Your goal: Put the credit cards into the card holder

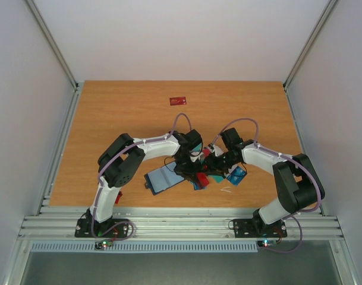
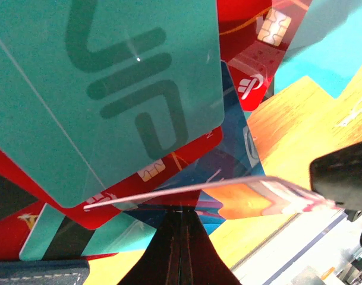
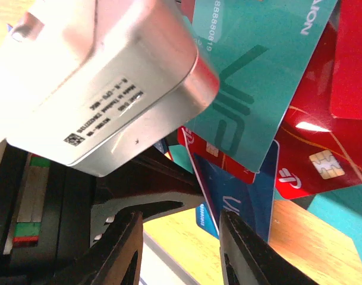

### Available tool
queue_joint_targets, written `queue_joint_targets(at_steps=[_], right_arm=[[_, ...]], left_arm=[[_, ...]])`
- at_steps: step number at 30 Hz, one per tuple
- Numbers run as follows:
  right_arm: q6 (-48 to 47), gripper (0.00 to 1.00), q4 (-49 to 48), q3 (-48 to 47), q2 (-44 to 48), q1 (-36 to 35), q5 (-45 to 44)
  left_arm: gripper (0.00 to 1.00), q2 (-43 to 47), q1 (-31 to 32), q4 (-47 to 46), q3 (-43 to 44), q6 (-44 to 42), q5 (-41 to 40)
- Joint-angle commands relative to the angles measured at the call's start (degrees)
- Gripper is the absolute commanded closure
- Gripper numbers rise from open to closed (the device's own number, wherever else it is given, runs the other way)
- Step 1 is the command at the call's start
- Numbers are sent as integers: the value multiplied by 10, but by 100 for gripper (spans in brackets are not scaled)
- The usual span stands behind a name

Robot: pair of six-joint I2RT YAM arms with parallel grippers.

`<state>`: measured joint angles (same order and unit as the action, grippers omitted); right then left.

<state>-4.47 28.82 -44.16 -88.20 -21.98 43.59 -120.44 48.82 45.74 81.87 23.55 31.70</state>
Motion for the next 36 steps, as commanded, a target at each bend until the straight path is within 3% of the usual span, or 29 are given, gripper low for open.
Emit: queue_joint_targets(at_steps=[1,10,18,29,36], right_arm=[[16,63,-32,15,3,-19,105],[7,67,-21,21,-14,-19,89],[10,78,-22,42,-15,-19,59],[38,64,89,27,54,-18,-65],[67,63,99,11,40,-5,-134]], left_arm=[[100,-49,8,-35,-26,1,-68],[100,-42,8,-44,-37,7,-68],[100,-41,8,-44,-38,8,-69],[100,2,9,-45,-39,5,-81],[99,54,9,-59,-51,17,-97]])
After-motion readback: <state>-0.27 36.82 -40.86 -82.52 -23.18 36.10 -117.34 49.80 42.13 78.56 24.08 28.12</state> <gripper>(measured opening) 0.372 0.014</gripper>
